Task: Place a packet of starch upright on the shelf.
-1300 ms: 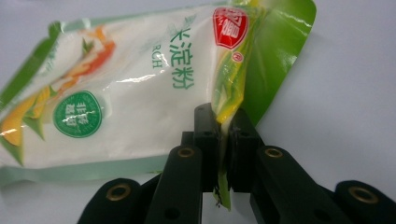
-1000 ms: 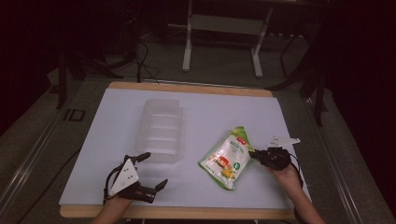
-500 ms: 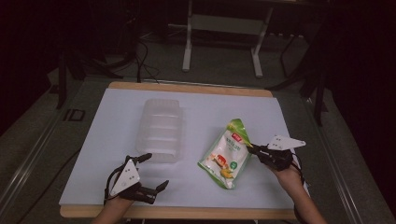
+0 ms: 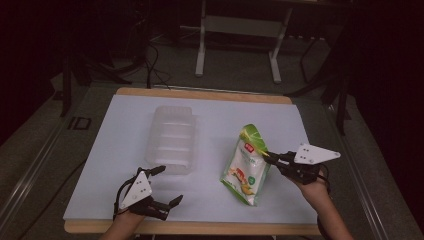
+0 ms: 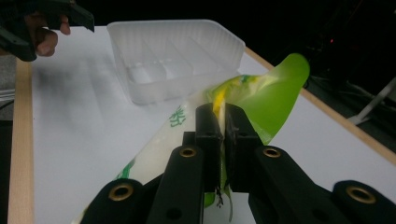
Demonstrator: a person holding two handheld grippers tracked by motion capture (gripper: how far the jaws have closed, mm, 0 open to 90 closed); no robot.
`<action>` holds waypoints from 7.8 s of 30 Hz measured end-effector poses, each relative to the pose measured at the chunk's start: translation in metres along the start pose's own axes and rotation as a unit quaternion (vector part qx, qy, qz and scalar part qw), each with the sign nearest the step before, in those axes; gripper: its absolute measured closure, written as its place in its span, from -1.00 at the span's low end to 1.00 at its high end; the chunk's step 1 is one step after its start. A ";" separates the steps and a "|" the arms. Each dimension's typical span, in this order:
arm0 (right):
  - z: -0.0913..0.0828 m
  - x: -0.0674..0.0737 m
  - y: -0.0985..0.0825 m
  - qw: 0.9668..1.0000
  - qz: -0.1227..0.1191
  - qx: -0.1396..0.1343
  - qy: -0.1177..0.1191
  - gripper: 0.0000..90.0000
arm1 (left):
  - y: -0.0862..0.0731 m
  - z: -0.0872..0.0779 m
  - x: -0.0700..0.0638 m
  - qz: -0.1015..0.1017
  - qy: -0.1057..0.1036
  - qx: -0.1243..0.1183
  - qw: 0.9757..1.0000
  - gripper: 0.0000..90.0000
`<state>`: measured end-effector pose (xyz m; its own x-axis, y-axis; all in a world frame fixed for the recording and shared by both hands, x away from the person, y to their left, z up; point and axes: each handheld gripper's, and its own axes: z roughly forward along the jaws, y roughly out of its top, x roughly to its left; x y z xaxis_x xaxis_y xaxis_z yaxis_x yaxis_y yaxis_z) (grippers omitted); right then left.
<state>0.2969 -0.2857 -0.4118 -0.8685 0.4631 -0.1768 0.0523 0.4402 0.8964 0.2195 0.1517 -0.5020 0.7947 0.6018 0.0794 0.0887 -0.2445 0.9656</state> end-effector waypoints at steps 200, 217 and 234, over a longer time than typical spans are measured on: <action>-0.022 -0.010 -0.029 0.982 0.174 -0.072 -0.017 -0.68 | 0.041 0.071 0.162 -0.040 0.143 0.117 0.982 0.00; -0.023 -0.007 -0.030 0.982 0.176 -0.061 -0.012 -0.68 | 0.053 0.036 0.142 -0.114 0.131 0.075 0.982 -0.98; -0.024 0.001 -0.037 0.982 0.180 -0.053 -0.005 -0.68 | 0.058 0.012 0.087 -0.103 0.102 0.065 0.987 -0.98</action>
<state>0.2825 -0.3197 -0.4356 -0.7981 0.5817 0.1567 0.3032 0.1631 0.9389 0.3013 0.1808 -0.4420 0.6152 0.7866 -0.0540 0.3219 -0.1881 0.9279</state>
